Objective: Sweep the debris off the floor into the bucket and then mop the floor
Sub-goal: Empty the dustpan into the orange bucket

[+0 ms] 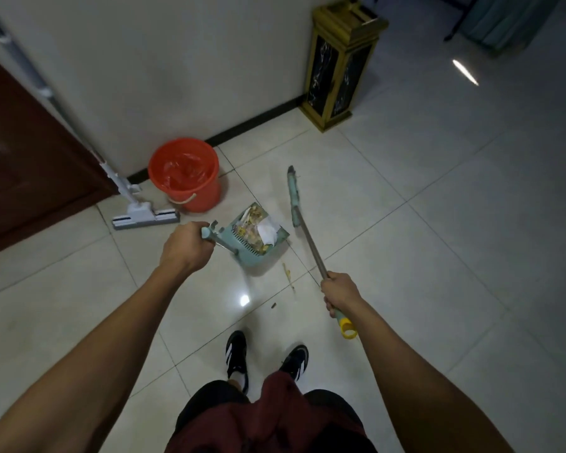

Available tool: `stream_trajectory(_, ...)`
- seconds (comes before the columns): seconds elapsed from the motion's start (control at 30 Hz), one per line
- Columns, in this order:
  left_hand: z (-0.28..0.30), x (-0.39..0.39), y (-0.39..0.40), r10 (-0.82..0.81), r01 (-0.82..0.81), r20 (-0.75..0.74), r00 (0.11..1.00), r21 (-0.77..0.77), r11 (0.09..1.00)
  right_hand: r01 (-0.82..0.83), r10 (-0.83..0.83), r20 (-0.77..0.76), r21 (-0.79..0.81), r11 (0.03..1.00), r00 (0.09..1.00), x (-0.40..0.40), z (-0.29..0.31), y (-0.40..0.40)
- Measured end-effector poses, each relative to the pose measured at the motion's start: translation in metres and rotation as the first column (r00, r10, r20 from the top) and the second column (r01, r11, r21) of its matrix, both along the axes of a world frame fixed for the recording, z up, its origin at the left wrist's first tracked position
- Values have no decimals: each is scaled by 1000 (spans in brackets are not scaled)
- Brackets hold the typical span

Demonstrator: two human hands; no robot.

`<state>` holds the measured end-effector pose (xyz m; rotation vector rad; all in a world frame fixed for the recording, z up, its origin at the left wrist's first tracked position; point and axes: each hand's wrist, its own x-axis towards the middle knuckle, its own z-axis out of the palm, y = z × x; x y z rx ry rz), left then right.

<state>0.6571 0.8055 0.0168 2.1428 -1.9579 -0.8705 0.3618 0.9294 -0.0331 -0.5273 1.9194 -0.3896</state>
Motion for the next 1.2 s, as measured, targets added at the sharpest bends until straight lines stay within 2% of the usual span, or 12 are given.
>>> stream_trajectory(0.47, 94, 51, -10, 220, -242, -117, 968, -234, 942, -21, 28, 63, -106, 994, 998, 7, 34, -68)
stream_trajectory(0.83, 125, 119, -34, 328, -365, -165, 930, -311, 878, -87, 99, 76, -149, 985, 992, 75, 49, -122)
stream_trajectory(1.0, 121, 164, -59, 321, -329, -80, 944, -312, 891, -118, 130, 81, -139, 983, 988, 118, 47, -146)
stream_trajectory(1.2, 115, 186, -92, 227, -183, 115, 967, -306, 934, -116, 127, 95, -115, 987, 987, 156, 41, -170)
